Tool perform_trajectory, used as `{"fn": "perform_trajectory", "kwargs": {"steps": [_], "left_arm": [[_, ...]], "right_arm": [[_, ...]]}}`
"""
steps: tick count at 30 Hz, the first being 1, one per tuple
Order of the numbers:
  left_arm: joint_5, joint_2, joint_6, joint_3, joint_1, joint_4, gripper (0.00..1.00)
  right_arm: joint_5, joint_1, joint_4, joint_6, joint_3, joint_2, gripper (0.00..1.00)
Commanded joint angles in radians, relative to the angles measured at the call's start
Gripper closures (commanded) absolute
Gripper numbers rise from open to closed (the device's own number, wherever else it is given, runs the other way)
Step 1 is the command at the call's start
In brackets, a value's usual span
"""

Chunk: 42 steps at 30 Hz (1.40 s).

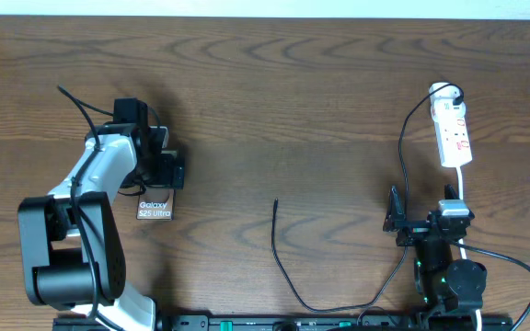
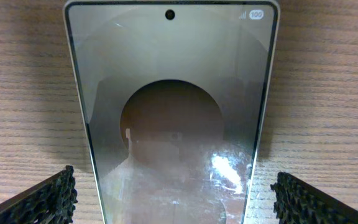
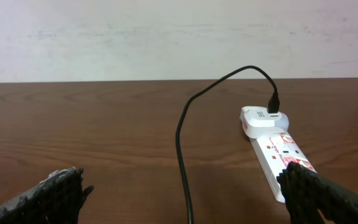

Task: Plug charger to phone and switch on socket
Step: 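Move the left gripper forward around the silver phone, then close the left gripper on the silver phone's sides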

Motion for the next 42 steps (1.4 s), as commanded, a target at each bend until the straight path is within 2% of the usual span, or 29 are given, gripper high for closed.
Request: {"fn": "perform_trajectory", "kwargs": {"steps": [1, 42], "left_arm": [[-0.016, 0.016, 0.017, -0.018, 0.0, 0.005, 0.02], [-0.035, 0.016, 0.017, -0.077, 0.0, 0.021, 0.02]], "right_arm": [[-0.004, -0.006, -0.004, 0.006, -0.001, -0.002, 0.01], [-0.004, -0.006, -0.004, 0.006, -0.001, -0.002, 0.01]]}}
